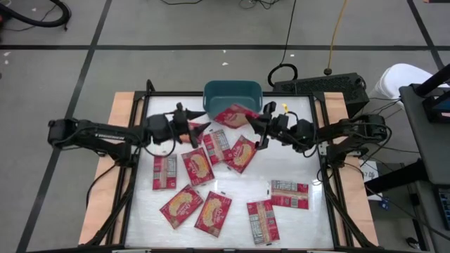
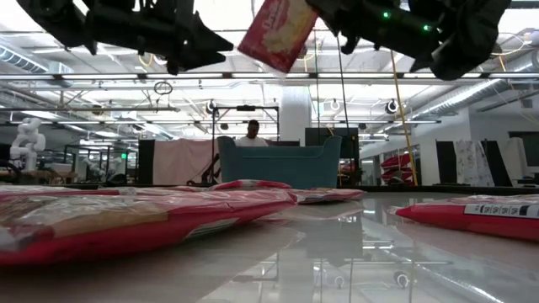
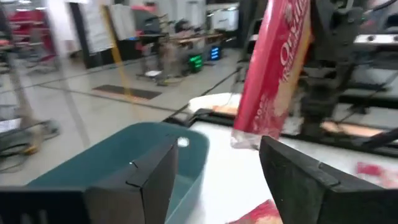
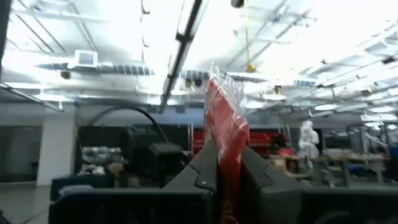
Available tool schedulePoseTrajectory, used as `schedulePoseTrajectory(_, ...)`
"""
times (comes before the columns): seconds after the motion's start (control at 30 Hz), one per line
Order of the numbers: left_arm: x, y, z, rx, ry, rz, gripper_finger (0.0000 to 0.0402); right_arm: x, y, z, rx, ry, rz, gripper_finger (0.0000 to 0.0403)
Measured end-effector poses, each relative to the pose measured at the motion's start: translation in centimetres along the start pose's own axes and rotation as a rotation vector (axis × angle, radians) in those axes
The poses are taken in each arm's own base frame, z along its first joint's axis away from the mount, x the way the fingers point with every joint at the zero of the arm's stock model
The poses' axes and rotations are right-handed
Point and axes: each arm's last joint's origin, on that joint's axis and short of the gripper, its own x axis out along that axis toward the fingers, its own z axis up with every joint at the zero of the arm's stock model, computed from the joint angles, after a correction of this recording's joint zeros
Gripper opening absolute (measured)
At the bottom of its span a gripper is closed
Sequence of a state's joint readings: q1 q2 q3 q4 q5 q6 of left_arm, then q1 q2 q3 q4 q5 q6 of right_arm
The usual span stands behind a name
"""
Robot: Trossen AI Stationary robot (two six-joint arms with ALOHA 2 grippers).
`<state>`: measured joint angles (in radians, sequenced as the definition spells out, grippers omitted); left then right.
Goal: Sort popcorn bags into baskets
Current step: Put the red popcorn bag into the green bin
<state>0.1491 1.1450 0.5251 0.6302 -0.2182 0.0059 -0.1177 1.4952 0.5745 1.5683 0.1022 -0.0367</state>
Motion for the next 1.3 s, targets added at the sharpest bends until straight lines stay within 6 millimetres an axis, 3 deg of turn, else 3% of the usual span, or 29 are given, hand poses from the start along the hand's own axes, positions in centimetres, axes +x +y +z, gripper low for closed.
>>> schedulePoseTrajectory(0.37, 0.1, 1.1, 2.1, 0.043, -0.236, -0.244, 0.0221, 3.1, 0.4, 2.1, -0.03, -0.125, 0.049, 0.0012)
schedulePoseTrajectory(1.0, 0.4, 0.6, 1.4, -0.021, -0.195, -0.328, 0.0189, 3.1, 0.5, 1.6, -0.021, -0.07, 0.056, 0.0013)
schedulePoseTrajectory(1.3, 2.4, 0.0, 0.1, -0.03, -0.24, -0.398, 0.0184, 3.0, 1.4, 1.4, -0.011, -0.051, 0.103, 0.0013)
